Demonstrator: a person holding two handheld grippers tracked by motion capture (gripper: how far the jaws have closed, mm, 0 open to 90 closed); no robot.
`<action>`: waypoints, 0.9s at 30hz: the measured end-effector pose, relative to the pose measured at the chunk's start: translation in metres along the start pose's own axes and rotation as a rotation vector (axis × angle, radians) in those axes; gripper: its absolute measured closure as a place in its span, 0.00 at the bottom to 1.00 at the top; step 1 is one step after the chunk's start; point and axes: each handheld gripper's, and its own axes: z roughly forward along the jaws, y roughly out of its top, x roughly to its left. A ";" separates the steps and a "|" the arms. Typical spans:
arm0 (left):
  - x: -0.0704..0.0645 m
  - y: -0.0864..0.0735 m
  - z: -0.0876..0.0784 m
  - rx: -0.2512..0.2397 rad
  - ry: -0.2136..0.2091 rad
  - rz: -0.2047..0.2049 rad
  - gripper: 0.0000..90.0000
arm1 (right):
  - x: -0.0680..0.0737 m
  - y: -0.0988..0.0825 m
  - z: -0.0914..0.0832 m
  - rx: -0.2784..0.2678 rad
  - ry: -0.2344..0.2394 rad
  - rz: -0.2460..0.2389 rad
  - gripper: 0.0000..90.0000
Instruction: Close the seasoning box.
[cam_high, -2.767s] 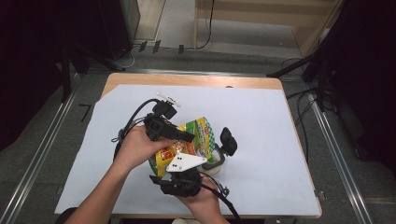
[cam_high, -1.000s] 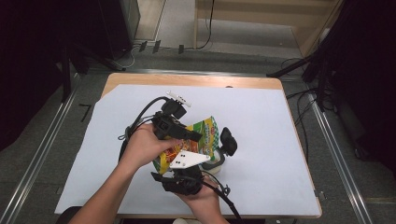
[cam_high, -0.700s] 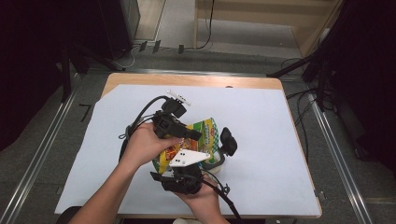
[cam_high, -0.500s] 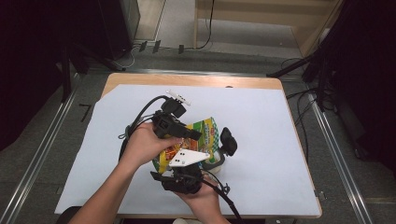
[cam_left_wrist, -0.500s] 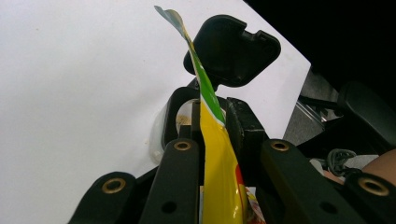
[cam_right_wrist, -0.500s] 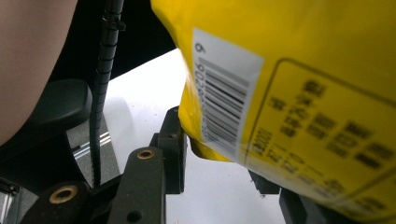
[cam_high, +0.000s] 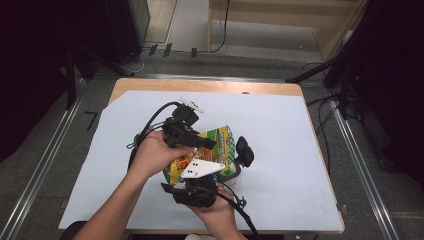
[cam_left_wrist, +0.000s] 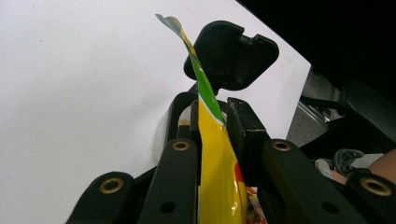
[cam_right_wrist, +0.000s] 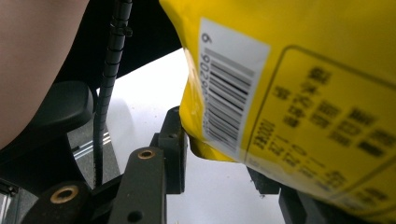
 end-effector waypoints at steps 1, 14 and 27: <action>0.000 0.000 0.000 0.001 0.000 -0.001 0.91 | 0.000 0.000 0.000 0.000 0.001 0.000 0.71; 0.001 -0.001 0.001 0.016 0.004 -0.022 0.91 | 0.001 0.000 0.002 -0.002 0.012 0.007 0.71; 0.001 0.000 0.000 0.018 0.010 -0.035 0.92 | 0.001 0.000 0.002 -0.005 0.017 0.010 0.71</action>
